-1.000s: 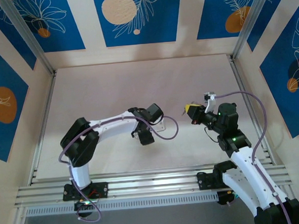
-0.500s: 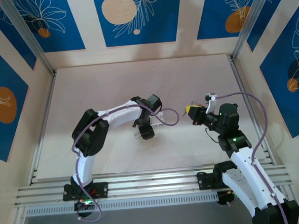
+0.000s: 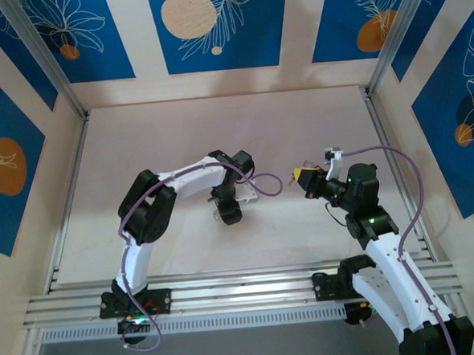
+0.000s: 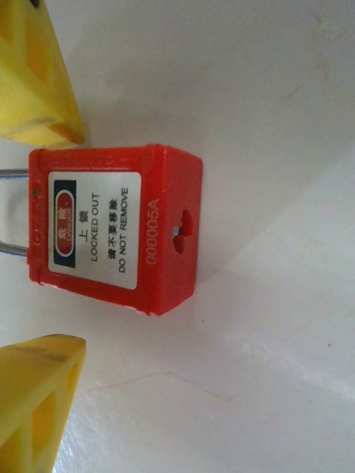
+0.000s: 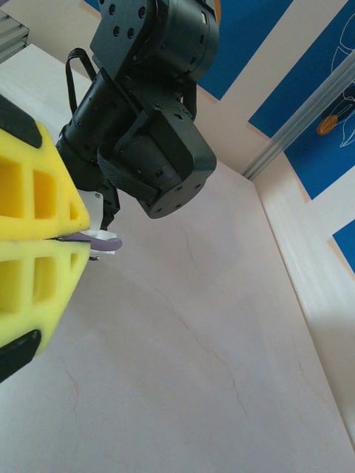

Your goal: Unlock with the key

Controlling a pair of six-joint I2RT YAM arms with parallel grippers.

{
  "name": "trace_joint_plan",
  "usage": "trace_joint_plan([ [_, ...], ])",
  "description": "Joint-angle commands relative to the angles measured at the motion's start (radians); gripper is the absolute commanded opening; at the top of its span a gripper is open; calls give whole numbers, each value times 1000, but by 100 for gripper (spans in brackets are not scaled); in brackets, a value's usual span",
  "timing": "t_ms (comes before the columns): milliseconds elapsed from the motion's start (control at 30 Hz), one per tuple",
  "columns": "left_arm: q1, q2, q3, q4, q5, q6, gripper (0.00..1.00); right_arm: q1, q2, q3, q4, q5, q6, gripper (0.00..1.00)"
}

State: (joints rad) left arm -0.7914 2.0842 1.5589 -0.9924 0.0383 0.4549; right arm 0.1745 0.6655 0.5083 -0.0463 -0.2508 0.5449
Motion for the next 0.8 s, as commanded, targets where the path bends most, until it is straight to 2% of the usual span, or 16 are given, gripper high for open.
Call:
trace_joint_plan([
  [0, 6, 31, 35, -28, 25, 13, 65, -6, -6, 5, 3, -22, 13, 0],
  [333, -1, 56, 27, -12, 32, 0, 62, -8, -7, 3, -2, -23, 12, 0],
  [533, -5, 51, -12, 42, 49, -33, 43, -7, -15, -8, -13, -29, 19, 0],
  [667, -8, -3, -79, 123, 52, -60, 35, 0, -32, -25, -26, -25, 25, 0],
  [767, -8, -89, -152, 228, 68, -99, 33, 5, -48, -32, -39, -12, 34, 0],
])
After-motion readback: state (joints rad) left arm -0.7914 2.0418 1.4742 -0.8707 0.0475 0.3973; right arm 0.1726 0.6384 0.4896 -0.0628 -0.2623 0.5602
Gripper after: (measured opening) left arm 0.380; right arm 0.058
